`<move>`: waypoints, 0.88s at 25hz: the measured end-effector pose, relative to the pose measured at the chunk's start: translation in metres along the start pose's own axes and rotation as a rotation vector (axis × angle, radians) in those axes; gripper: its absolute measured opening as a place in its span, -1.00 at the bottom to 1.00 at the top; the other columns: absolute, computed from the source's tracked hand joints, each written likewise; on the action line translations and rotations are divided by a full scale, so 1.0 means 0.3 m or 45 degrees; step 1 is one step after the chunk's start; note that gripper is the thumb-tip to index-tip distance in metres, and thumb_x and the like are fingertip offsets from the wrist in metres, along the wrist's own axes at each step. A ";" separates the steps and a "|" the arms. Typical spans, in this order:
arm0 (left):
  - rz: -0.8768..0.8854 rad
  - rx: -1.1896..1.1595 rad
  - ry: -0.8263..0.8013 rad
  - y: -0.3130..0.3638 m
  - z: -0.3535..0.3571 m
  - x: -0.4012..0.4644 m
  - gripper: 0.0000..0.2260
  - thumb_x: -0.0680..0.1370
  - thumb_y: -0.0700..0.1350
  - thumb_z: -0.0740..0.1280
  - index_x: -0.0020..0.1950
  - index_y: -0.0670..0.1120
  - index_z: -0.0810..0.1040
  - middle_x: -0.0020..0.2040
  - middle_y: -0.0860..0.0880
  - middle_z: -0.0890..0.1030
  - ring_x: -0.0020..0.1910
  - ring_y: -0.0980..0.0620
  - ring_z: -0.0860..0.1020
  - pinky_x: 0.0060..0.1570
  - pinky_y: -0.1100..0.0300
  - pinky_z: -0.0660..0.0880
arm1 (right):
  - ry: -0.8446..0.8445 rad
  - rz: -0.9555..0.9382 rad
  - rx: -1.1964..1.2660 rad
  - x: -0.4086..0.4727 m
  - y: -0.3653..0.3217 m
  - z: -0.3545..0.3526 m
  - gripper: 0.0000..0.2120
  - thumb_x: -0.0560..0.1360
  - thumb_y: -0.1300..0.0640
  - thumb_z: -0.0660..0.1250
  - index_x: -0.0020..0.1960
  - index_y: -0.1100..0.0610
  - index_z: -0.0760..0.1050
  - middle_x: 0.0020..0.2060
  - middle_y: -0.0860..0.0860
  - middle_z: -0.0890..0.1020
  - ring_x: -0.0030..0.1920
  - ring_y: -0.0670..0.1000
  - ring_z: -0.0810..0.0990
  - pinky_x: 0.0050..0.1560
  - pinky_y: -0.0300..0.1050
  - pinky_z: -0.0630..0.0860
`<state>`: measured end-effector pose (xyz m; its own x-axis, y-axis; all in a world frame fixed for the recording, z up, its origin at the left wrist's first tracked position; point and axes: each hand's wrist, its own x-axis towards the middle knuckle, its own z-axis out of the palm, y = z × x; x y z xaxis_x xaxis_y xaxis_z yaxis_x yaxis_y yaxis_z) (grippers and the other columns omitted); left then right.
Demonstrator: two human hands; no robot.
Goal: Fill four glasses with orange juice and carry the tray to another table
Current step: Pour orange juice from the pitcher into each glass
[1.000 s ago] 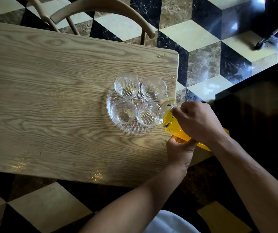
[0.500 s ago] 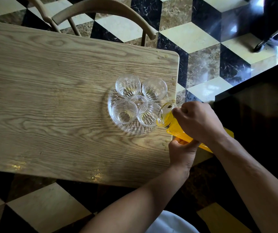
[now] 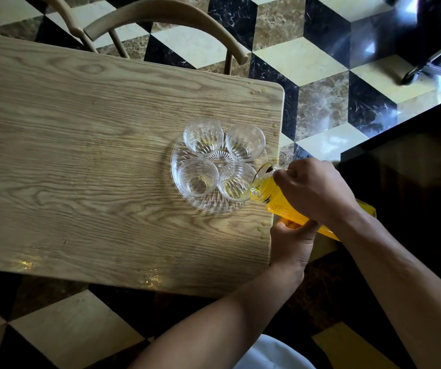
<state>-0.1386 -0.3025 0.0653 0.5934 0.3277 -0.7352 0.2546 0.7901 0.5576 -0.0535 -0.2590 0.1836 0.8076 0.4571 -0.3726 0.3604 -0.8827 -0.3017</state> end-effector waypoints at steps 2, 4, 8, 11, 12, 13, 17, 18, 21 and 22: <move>0.013 -0.028 0.019 0.001 0.005 -0.004 -0.72 0.28 -0.03 0.67 -0.29 -0.06 0.58 -0.40 0.13 0.57 -0.40 0.18 0.37 -0.30 0.25 0.39 | -0.004 -0.003 -0.010 0.000 -0.005 -0.004 -0.57 0.57 -0.04 0.26 -0.36 0.19 0.31 -0.48 0.07 0.43 -0.45 0.10 0.38 -0.45 -0.15 0.22; 0.008 -0.036 0.031 -0.001 0.007 -0.006 -0.66 0.18 0.09 0.65 -0.28 -0.05 0.59 -0.37 0.10 0.57 -0.34 0.13 0.37 -0.24 0.16 0.38 | -0.007 0.001 -0.021 0.000 -0.011 -0.007 -0.57 0.57 -0.05 0.26 -0.35 0.20 0.33 -0.47 0.07 0.45 -0.44 0.10 0.38 -0.45 -0.15 0.22; 0.009 -0.046 0.046 0.000 0.008 -0.006 -0.63 0.15 0.11 0.65 -0.27 -0.06 0.60 -0.35 0.08 0.57 -0.30 0.09 0.39 -0.19 0.12 0.38 | -0.015 0.006 -0.020 -0.002 -0.019 -0.010 -0.58 0.56 -0.05 0.26 -0.34 0.21 0.35 -0.45 0.09 0.46 -0.43 0.12 0.39 -0.44 -0.14 0.25; -0.004 -0.044 0.040 0.000 0.009 -0.009 -0.61 0.14 0.14 0.67 -0.30 -0.06 0.60 -0.36 0.09 0.57 -0.31 0.09 0.38 -0.18 0.09 0.37 | -0.012 0.013 -0.019 -0.002 -0.022 -0.012 -0.58 0.55 -0.04 0.26 -0.35 0.21 0.35 -0.46 0.09 0.46 -0.43 0.13 0.41 -0.44 -0.15 0.24; -0.007 -0.040 0.035 -0.001 0.011 -0.011 -0.57 0.11 0.18 0.70 -0.31 -0.05 0.59 -0.36 0.08 0.56 -0.31 0.08 0.36 -0.17 0.08 0.35 | -0.012 0.011 -0.021 -0.003 -0.023 -0.012 -0.58 0.56 -0.04 0.26 -0.34 0.21 0.35 -0.46 0.09 0.47 -0.43 0.14 0.41 -0.44 -0.16 0.24; -0.008 -0.037 0.031 0.000 0.011 -0.013 -0.51 0.08 0.24 0.71 -0.32 -0.04 0.59 -0.36 0.07 0.55 -0.30 0.07 0.35 -0.16 0.07 0.34 | -0.014 0.011 -0.023 -0.004 -0.024 -0.013 -0.58 0.56 -0.04 0.26 -0.34 0.22 0.36 -0.46 0.09 0.47 -0.43 0.14 0.41 -0.44 -0.16 0.25; -0.003 -0.029 0.056 0.003 0.015 -0.021 -0.37 -0.04 0.41 0.65 -0.31 -0.04 0.56 -0.36 0.07 0.51 -0.30 0.05 0.31 -0.21 0.10 0.30 | -0.019 0.013 -0.032 -0.009 -0.027 -0.017 -0.58 0.57 -0.04 0.26 -0.34 0.22 0.37 -0.45 0.09 0.48 -0.43 0.13 0.42 -0.44 -0.16 0.26; -0.006 -0.022 0.057 0.003 0.016 -0.023 -0.36 -0.05 0.42 0.64 -0.32 -0.03 0.55 -0.37 0.07 0.50 -0.31 0.06 0.29 -0.23 0.10 0.29 | -0.018 0.012 -0.030 -0.010 -0.027 -0.017 -0.58 0.57 -0.04 0.26 -0.34 0.21 0.36 -0.45 0.09 0.48 -0.43 0.13 0.42 -0.44 -0.16 0.26; -0.008 -0.009 0.057 0.007 0.018 -0.030 -0.35 -0.06 0.43 0.63 -0.32 -0.02 0.55 -0.38 0.08 0.49 -0.30 0.04 0.30 -0.21 0.07 0.29 | -0.015 0.008 -0.029 -0.014 -0.029 -0.021 -0.57 0.57 -0.04 0.27 -0.34 0.22 0.37 -0.45 0.10 0.48 -0.42 0.15 0.43 -0.43 -0.15 0.28; -0.009 -0.002 0.062 0.008 0.019 -0.031 -0.36 -0.06 0.44 0.63 -0.32 -0.02 0.55 -0.37 0.07 0.49 -0.28 0.02 0.30 -0.19 0.04 0.29 | -0.012 0.004 -0.032 -0.015 -0.030 -0.022 -0.58 0.57 -0.04 0.27 -0.33 0.23 0.39 -0.45 0.10 0.48 -0.42 0.15 0.44 -0.42 -0.15 0.29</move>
<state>-0.1393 -0.3067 0.0757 0.5539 0.3467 -0.7569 0.2576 0.7932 0.5519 -0.0573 -0.2538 0.1939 0.8042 0.4554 -0.3820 0.3699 -0.8865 -0.2781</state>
